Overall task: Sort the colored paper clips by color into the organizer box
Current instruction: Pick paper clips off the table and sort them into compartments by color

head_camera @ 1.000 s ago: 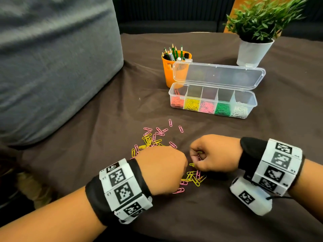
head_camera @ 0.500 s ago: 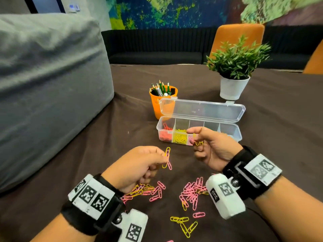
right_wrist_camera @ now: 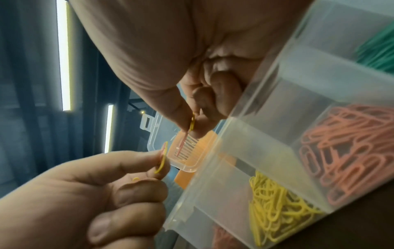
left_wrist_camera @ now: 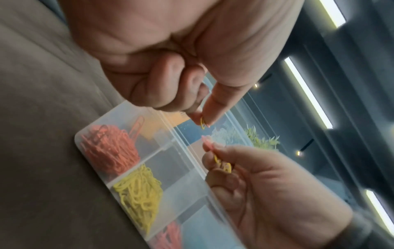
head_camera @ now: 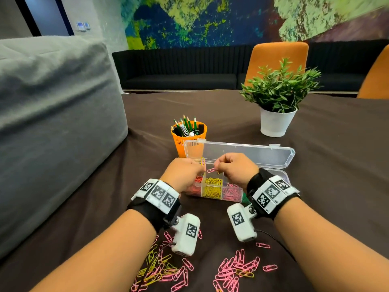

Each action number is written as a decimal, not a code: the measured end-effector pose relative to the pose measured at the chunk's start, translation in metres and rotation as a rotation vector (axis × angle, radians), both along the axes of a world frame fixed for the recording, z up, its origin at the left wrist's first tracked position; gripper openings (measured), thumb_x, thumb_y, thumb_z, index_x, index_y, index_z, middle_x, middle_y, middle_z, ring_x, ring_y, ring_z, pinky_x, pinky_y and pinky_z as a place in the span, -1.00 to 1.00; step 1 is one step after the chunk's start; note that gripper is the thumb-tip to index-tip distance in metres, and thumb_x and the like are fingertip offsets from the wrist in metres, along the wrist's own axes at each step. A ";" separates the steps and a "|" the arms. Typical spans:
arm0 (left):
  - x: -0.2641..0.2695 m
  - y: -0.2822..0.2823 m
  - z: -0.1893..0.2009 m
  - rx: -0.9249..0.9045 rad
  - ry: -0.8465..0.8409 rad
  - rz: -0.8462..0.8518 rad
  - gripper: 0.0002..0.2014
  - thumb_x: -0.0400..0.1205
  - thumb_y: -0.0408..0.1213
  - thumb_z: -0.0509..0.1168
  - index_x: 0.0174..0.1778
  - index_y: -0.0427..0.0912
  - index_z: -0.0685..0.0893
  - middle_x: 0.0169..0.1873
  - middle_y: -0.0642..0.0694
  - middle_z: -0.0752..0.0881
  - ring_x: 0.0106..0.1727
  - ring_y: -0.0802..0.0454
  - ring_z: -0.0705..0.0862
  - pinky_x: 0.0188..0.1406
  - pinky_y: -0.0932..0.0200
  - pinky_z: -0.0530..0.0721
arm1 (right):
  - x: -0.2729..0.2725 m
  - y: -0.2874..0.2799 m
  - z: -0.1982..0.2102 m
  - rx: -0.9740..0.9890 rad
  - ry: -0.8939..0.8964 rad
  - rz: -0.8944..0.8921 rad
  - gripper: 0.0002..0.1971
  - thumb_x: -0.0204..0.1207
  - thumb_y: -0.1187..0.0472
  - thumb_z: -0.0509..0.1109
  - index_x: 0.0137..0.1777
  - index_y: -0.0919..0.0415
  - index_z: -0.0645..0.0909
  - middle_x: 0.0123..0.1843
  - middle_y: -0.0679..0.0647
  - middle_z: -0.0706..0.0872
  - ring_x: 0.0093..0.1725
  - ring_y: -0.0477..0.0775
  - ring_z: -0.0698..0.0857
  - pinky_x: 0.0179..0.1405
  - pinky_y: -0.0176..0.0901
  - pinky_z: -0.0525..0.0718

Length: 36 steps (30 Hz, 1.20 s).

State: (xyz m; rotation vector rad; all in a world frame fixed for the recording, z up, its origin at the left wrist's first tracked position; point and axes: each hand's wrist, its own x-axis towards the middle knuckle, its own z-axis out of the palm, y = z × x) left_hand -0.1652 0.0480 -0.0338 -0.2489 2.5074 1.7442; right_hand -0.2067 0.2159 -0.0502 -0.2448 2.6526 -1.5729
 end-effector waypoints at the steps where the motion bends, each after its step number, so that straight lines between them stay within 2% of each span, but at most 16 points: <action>1: 0.002 -0.003 0.000 0.050 0.016 0.031 -0.84 0.63 -0.29 0.39 -0.28 -0.14 0.66 -0.52 0.02 0.63 -0.53 0.12 0.59 -0.56 0.24 0.59 | 0.000 0.000 -0.002 0.007 0.016 0.014 -0.88 0.52 0.23 0.45 -0.26 0.13 0.70 -0.51 -0.15 0.65 -0.61 -0.29 0.51 -0.44 -0.31 0.46; 3: 0.012 -0.010 -0.001 0.167 0.042 0.111 -0.80 0.62 -0.31 0.38 -0.34 -0.12 0.63 -0.63 0.07 0.49 -0.67 0.15 0.41 -0.72 0.27 0.35 | 0.000 0.003 -0.001 -0.037 0.004 0.009 -0.85 0.54 0.24 0.44 -0.28 0.13 0.68 -0.51 -0.15 0.63 -0.60 -0.27 0.50 -0.47 -0.33 0.45; 5: 0.024 -0.013 -0.004 0.267 0.030 0.161 -0.78 0.61 -0.30 0.38 -0.37 -0.10 0.63 -0.61 0.06 0.39 -0.63 0.12 0.27 -0.69 0.30 0.18 | 0.000 0.010 0.003 -0.072 -0.022 -0.013 -0.82 0.55 0.25 0.43 -0.30 0.14 0.66 -0.47 -0.11 0.64 -0.55 -0.19 0.49 -0.49 -0.30 0.44; 7: 0.035 -0.012 -0.008 0.317 0.007 0.132 -0.81 0.63 -0.31 0.38 -0.32 -0.13 0.63 -0.60 0.06 0.34 -0.61 0.13 0.23 -0.66 0.32 0.14 | 0.000 0.021 0.012 0.121 0.039 -0.037 -0.81 0.55 0.24 0.41 -0.30 0.21 0.68 -0.40 0.02 0.71 -0.53 -0.13 0.51 -0.48 -0.27 0.43; 10: 0.043 -0.007 -0.013 0.265 0.017 0.069 -0.82 0.62 -0.27 0.39 -0.32 -0.12 0.65 -0.56 0.00 0.33 -0.60 0.10 0.22 -0.65 0.31 0.16 | 0.002 0.035 0.025 0.499 0.151 -0.028 -0.78 0.53 0.24 0.37 -0.28 0.33 0.73 -0.27 0.19 0.79 -0.36 0.09 0.65 -0.43 -0.25 0.46; 12: 0.041 -0.004 -0.015 0.224 0.026 0.050 -0.81 0.59 -0.23 0.42 -0.35 -0.08 0.68 -0.53 -0.05 0.33 -0.59 0.06 0.22 -0.63 0.30 0.19 | 0.005 0.038 0.026 0.560 0.094 0.011 -0.78 0.54 0.22 0.40 -0.27 0.29 0.77 -0.27 0.17 0.79 -0.39 0.04 0.63 -0.44 -0.28 0.45; 14: 0.038 -0.001 -0.015 0.203 0.023 0.035 -0.83 0.59 -0.21 0.43 -0.34 -0.09 0.71 -0.56 -0.03 0.36 -0.59 0.06 0.22 -0.62 0.29 0.21 | 0.006 0.039 0.022 0.485 0.015 0.017 -0.79 0.56 0.21 0.42 -0.25 0.28 0.78 -0.29 0.12 0.79 -0.47 -0.07 0.58 -0.50 -0.31 0.45; 16: 0.035 0.002 -0.015 0.170 0.021 0.020 -0.85 0.59 -0.21 0.43 -0.29 -0.13 0.73 -0.62 0.03 0.40 -0.61 0.06 0.24 -0.61 0.29 0.22 | 0.005 0.039 0.015 0.191 -0.102 -0.025 -0.83 0.58 0.28 0.40 -0.19 0.31 0.76 -0.34 0.10 0.75 -0.57 -0.11 0.49 -0.59 -0.32 0.40; 18: 0.032 0.004 -0.015 0.139 0.027 0.011 -0.86 0.59 -0.23 0.43 -0.24 -0.20 0.74 -0.66 0.07 0.42 -0.63 0.08 0.26 -0.62 0.31 0.22 | 0.006 0.038 0.013 -0.164 -0.247 -0.031 -0.83 0.61 0.39 0.30 -0.13 0.37 0.71 -0.39 0.11 0.66 -0.60 -0.09 0.35 -0.65 -0.32 0.24; 20: 0.029 0.004 -0.015 0.119 0.037 0.006 -0.85 0.59 -0.24 0.43 -0.25 -0.22 0.73 -0.68 0.10 0.43 -0.64 0.10 0.28 -0.64 0.31 0.23 | 0.007 0.037 0.013 -0.347 -0.322 -0.013 -0.83 0.64 0.42 0.25 -0.08 0.42 0.67 -0.41 0.11 0.63 -0.59 -0.10 0.30 -0.68 -0.34 0.17; 23: 0.026 0.004 -0.015 0.087 0.052 -0.001 -0.81 0.59 -0.25 0.44 -0.34 -0.16 0.69 -0.73 0.17 0.44 -0.69 0.18 0.32 -0.68 0.34 0.27 | 0.004 0.035 0.016 -0.406 -0.343 -0.008 -0.83 0.65 0.40 0.25 -0.08 0.41 0.67 -0.40 0.11 0.64 -0.58 -0.11 0.32 -0.71 -0.37 0.21; 27: 0.022 0.004 -0.014 0.024 0.072 0.000 -0.84 0.58 -0.23 0.46 -0.28 -0.20 0.74 -0.77 0.20 0.45 -0.73 0.26 0.35 -0.70 0.37 0.29 | 0.000 0.024 0.017 -0.452 -0.368 -0.025 -0.81 0.67 0.36 0.22 -0.10 0.35 0.64 -0.38 0.11 0.65 -0.57 -0.12 0.34 -0.67 -0.35 0.26; 31: 0.019 0.004 -0.013 -0.010 0.080 0.014 -0.83 0.60 -0.21 0.44 -0.19 -0.26 0.78 -0.78 0.22 0.45 -0.75 0.27 0.36 -0.66 0.35 0.28 | 0.000 0.008 0.018 -0.379 -0.300 -0.005 -0.84 0.65 0.34 0.29 -0.08 0.37 0.67 -0.36 0.09 0.68 -0.56 -0.10 0.34 -0.67 -0.35 0.26; 34: 0.019 0.003 -0.016 0.024 0.064 0.024 -0.85 0.60 -0.22 0.44 -0.23 -0.22 0.76 -0.77 0.20 0.44 -0.69 0.26 0.35 -0.59 0.29 0.27 | 0.001 -0.003 0.015 -0.325 -0.241 0.024 -0.82 0.62 0.30 0.36 -0.08 0.42 0.73 -0.30 0.15 0.71 -0.53 -0.07 0.33 -0.68 -0.34 0.27; 36: 0.019 0.001 -0.019 0.045 0.052 0.028 -0.85 0.60 -0.23 0.44 -0.28 -0.15 0.74 -0.75 0.20 0.47 -0.65 0.26 0.37 -0.55 0.26 0.29 | 0.000 -0.006 0.010 -0.224 -0.190 0.021 -0.81 0.60 0.25 0.42 -0.09 0.39 0.78 -0.26 0.20 0.73 -0.53 -0.06 0.36 -0.67 -0.31 0.32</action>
